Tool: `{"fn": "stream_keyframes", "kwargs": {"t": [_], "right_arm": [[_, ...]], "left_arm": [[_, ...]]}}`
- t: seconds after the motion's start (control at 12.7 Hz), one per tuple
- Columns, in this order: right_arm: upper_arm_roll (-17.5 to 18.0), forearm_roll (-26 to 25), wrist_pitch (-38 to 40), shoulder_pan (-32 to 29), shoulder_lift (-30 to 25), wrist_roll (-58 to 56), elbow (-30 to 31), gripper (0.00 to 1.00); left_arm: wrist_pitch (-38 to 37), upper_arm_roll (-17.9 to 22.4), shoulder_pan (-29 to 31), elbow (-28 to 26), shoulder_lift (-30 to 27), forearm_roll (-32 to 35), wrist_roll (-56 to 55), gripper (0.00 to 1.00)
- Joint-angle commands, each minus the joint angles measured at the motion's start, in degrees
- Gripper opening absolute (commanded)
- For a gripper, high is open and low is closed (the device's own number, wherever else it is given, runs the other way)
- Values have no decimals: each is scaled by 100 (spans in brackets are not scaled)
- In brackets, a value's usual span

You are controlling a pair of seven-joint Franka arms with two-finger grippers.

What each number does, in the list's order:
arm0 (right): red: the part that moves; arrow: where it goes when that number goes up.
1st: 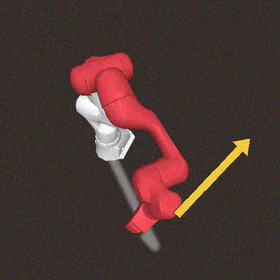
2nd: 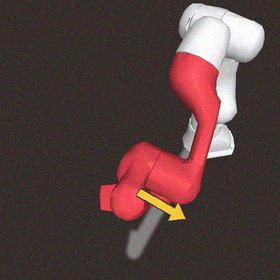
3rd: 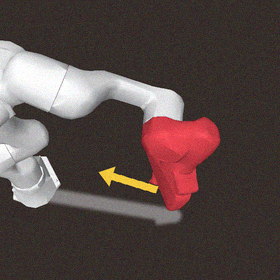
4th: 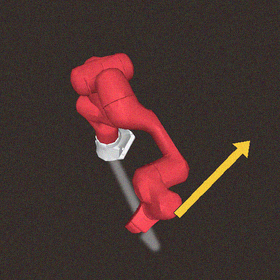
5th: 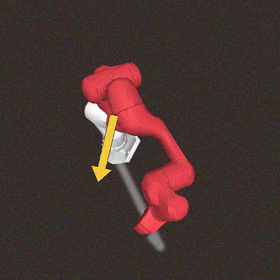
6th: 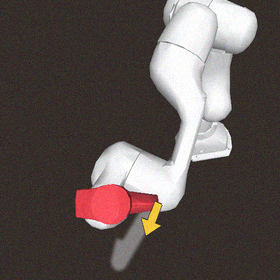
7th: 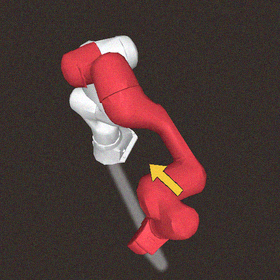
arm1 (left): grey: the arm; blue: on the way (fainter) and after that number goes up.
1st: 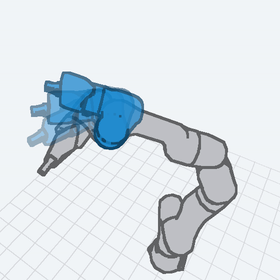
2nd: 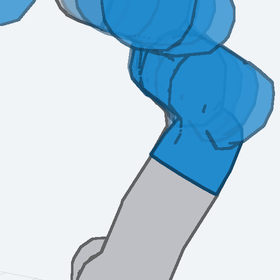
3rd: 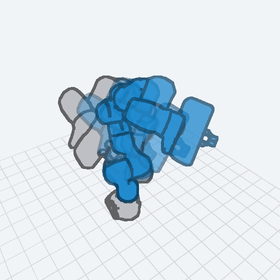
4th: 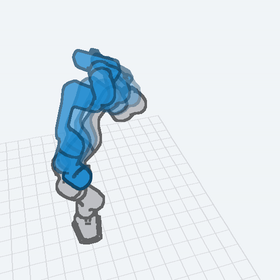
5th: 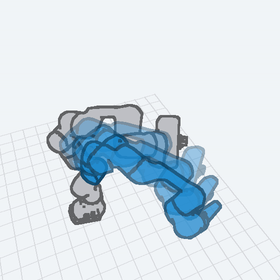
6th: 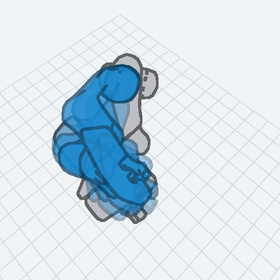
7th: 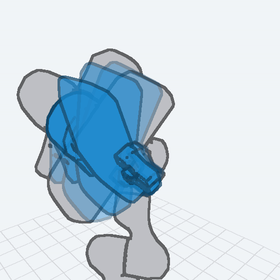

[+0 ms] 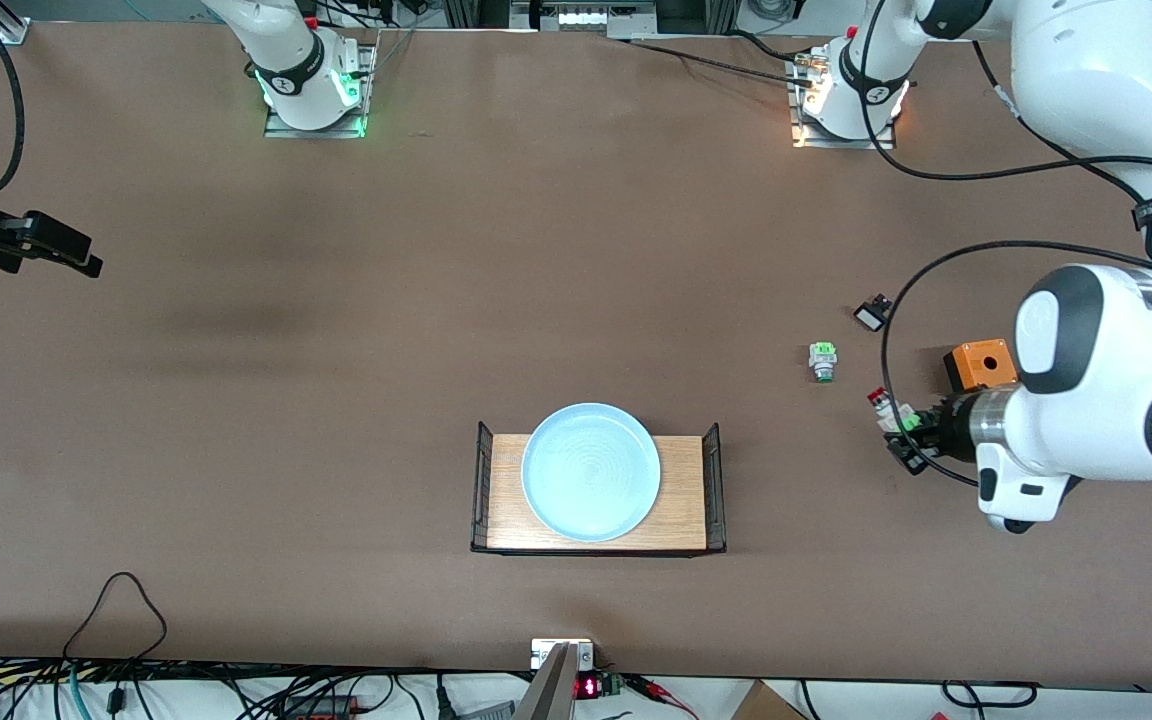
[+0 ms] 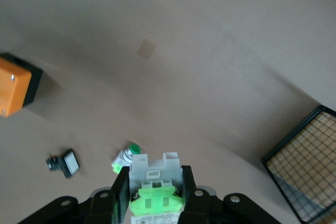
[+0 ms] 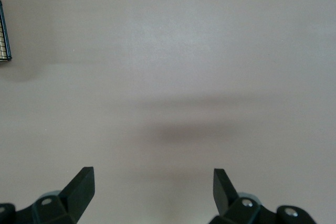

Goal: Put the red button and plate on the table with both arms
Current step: 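Carry the button with the left gripper beside the orange box and lower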

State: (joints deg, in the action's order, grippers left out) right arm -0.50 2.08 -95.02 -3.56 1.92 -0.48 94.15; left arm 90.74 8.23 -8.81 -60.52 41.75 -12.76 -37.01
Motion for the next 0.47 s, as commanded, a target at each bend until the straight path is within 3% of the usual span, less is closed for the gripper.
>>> {"fn": "stream_keyframes", "kwargs": {"t": [0.0, 0.39], "right_arm": [[23, 38, -8, 4, 19, -75, -55, 100], [41, 117, 53, 205, 98, 493, -54, 100]], "left_arm": [[557, -32, 133, -784, -263, -131, 929, 4], [1972, -6, 344, -1892, -149, -104, 2669, 4]]}}
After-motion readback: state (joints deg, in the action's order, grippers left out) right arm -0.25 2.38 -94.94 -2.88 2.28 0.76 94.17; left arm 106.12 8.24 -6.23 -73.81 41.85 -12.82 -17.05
